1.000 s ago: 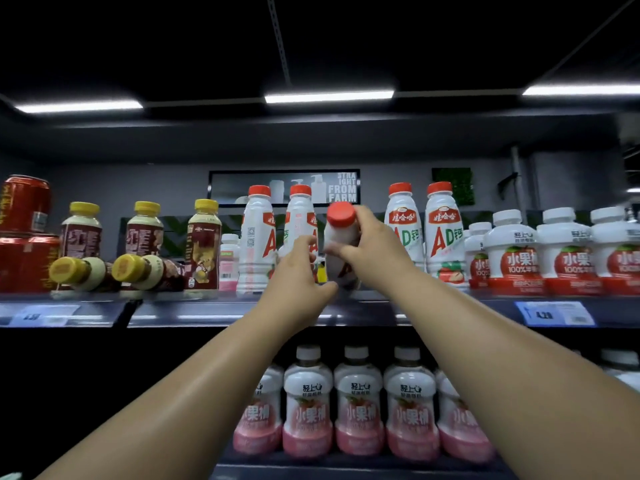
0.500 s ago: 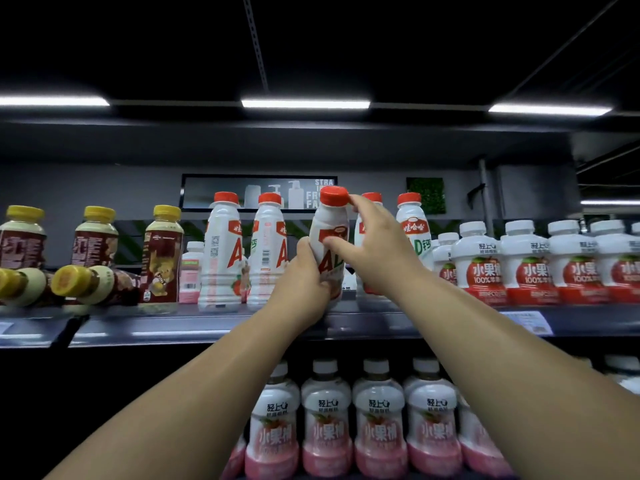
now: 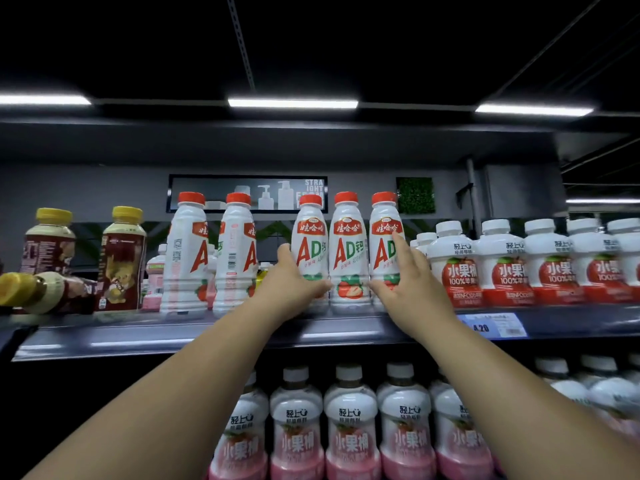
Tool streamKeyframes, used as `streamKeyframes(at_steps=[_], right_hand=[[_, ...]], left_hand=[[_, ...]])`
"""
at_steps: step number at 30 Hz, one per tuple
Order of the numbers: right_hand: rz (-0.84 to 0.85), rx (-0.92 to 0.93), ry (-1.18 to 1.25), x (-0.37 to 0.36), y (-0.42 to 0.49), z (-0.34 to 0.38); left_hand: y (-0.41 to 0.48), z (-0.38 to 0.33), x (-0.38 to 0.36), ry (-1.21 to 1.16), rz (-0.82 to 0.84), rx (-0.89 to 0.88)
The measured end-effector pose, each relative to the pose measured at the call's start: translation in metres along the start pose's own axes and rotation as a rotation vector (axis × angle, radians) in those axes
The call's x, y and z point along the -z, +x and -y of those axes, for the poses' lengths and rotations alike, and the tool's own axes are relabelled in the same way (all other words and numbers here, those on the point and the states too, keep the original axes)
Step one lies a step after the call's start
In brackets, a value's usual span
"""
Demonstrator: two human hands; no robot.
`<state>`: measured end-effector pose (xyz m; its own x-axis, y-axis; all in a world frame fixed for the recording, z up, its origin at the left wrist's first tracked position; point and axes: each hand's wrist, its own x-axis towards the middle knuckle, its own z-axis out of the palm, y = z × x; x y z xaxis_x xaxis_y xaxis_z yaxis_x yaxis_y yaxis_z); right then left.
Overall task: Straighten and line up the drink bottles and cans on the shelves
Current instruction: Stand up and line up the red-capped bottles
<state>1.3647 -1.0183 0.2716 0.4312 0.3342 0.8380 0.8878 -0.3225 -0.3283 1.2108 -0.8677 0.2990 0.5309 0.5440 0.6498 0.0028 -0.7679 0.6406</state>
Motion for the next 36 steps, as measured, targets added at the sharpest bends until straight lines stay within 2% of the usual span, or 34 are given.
streamKeyframes(at_steps=[11,16,20,24,29,36], right_hand=[[0.007,0.081,-0.03,-0.004,-0.003,-0.006],[-0.024,0.095,-0.113,-0.004,-0.003,-0.003],[-0.102,0.294,-0.149,-0.006,-0.015,0.011],[0.002,0.485,-0.024,-0.016,-0.035,0.049],[0.167,0.454,0.245,-0.029,-0.043,0.106],[0.181,0.29,0.378,-0.058,-0.034,0.16]], left_hand=[[-0.008,0.01,-0.007,0.225,-0.082,-0.109],[-0.022,0.01,-0.006,0.294,-0.199,-0.187],[-0.041,0.007,0.003,0.382,-0.264,-0.272],[-0.058,0.007,0.022,0.447,-0.283,-0.314],[-0.077,0.017,0.062,0.443,-0.339,-0.275],[-0.068,0.05,0.116,0.442,-0.394,-0.208]])
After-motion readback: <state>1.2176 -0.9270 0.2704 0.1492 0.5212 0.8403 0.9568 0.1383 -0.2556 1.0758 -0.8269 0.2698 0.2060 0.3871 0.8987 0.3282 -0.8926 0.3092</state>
